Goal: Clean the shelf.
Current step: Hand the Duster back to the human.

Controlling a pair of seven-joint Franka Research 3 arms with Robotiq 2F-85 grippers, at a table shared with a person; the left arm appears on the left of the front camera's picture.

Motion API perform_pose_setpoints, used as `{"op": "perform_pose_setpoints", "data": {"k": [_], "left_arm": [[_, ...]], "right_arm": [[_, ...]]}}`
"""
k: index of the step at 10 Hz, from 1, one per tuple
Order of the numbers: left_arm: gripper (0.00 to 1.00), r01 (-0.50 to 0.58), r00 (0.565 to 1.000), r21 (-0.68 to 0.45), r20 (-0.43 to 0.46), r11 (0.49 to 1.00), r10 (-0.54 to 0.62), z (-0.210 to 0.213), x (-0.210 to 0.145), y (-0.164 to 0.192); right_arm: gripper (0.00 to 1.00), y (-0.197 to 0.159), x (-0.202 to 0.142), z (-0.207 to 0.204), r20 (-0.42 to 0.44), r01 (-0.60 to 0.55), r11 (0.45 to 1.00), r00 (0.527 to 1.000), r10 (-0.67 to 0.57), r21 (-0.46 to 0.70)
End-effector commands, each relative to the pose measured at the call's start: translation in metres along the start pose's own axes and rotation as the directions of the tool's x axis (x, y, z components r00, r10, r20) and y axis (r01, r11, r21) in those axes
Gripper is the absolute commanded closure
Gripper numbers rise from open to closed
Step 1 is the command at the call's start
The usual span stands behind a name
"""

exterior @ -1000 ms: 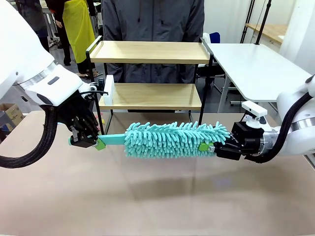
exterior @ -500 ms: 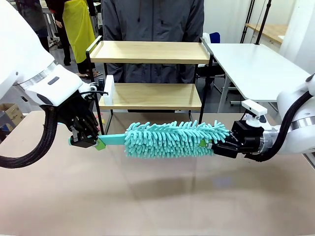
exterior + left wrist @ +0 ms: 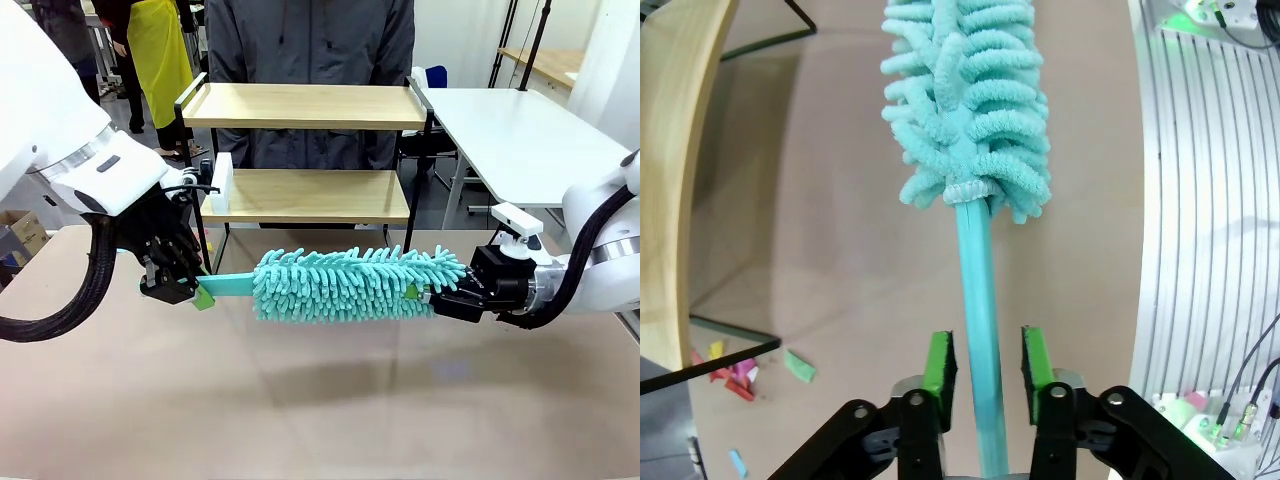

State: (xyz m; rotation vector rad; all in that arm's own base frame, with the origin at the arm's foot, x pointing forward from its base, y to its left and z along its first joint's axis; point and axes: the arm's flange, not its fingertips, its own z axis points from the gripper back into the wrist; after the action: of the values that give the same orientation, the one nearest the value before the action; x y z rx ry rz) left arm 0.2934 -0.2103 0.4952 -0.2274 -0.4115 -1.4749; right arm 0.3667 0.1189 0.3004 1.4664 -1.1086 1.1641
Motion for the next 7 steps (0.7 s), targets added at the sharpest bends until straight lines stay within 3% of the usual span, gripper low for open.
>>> {"op": "perform_pose_setpoints", "data": {"k": [1, 3, 7], "left_arm": [[0.00, -0.010, 0.995, 0.003, 0.094, 1.000, 0.010, 0.015, -0.005, 0.000], [0.00, -0.050, 0.973, 0.045, 0.228, 0.998, 0.039, 0.046, -0.022, 0.001], [0.00, -0.107, 0.945, 0.099, 0.319, 0.989, 0.070, 0.096, -0.081, 0.005]], "right_arm": [[1.00, 0.000, 0.001, 0.000, 0.001, -0.003, 1.000, 1.000, 0.003, -0.001], [1.00, 0.000, 0.001, 0.000, 0.001, -0.003, 1.000, 1.000, 0.003, -0.001], [1.00, 0.000, 0.001, 0.000, 0.001, -0.003, 1.000, 1.000, 0.003, -0.001]]}}
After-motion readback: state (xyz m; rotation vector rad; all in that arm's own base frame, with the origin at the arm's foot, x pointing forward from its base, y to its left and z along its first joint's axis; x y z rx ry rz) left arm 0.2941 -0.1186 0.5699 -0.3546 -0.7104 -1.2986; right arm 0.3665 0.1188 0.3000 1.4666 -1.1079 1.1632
